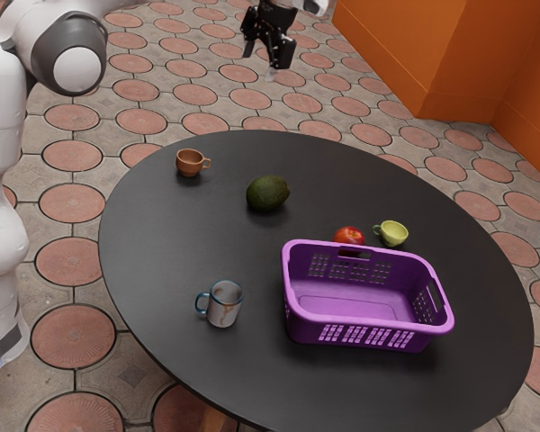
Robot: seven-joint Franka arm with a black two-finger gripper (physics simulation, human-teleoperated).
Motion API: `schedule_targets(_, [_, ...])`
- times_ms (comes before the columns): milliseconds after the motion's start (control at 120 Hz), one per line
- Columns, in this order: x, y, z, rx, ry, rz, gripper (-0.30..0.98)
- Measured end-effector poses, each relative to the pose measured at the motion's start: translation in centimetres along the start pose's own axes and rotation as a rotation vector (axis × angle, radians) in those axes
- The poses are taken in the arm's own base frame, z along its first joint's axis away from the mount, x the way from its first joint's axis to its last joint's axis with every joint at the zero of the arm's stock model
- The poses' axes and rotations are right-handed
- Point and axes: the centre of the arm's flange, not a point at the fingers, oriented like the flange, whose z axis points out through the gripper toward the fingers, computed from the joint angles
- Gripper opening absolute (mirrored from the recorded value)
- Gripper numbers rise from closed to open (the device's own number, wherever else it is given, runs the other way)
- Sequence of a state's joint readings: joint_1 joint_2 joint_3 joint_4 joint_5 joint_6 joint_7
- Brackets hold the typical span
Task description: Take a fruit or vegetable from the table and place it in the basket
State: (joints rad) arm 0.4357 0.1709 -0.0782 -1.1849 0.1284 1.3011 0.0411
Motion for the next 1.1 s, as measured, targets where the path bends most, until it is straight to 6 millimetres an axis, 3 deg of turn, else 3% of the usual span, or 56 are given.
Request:
schedule_targets(150, [-0.2, 0.0, -0.3, 0.001, 0.002, 0.003, 0.69])
schedule_targets(183, [-1.3, 0.1, -2.6, 0.009, 0.048, 0.003, 0.69])
schedule_targets(225, [-4.3, 0.5, -8.8, 0.009, 0.184, 0.006, 0.69])
schedule_targets(250, [-5.8, 1.2, -11.5, 0.001, 0.247, 0.017, 0.69])
schedule_targets(283, [-6.9, 2.7, -13.4, -0.012, 0.293, 0.047, 0.69])
schedule_targets(317, [-6.7, 5.4, -13.7, -0.026, 0.300, 0.102, 0.69])
schedule_targets(417, [-5.5, 16.8, -10.2, -0.031, 0.220, 0.309, 0.68])
schedule_targets(450, [-5.5, 19.1, -9.0, -0.020, 0.192, 0.347, 0.68])
schedule_targets(492, [-5.2, 20.2, -7.8, -0.009, 0.165, 0.363, 0.68])
schedule_targets(592, [-4.4, 19.6, -6.2, 0.004, 0.132, 0.344, 0.69])
schedule_targets(783, [-3.6, 18.0, -5.6, -0.003, 0.118, 0.306, 0.69])
schedule_targets(842, [-1.4, 19.1, -2.4, -0.004, 0.059, 0.300, 0.69])
schedule_targets(933, [0.4, 18.8, 2.8, -0.014, -0.046, 0.256, 0.69])
schedule_targets(1000, [0.1, 16.4, 6.3, -0.027, -0.106, 0.186, 0.69])
schedule_targets(1100, [-0.4, 12.9, 8.2, -0.070, -0.093, 0.092, 0.69])
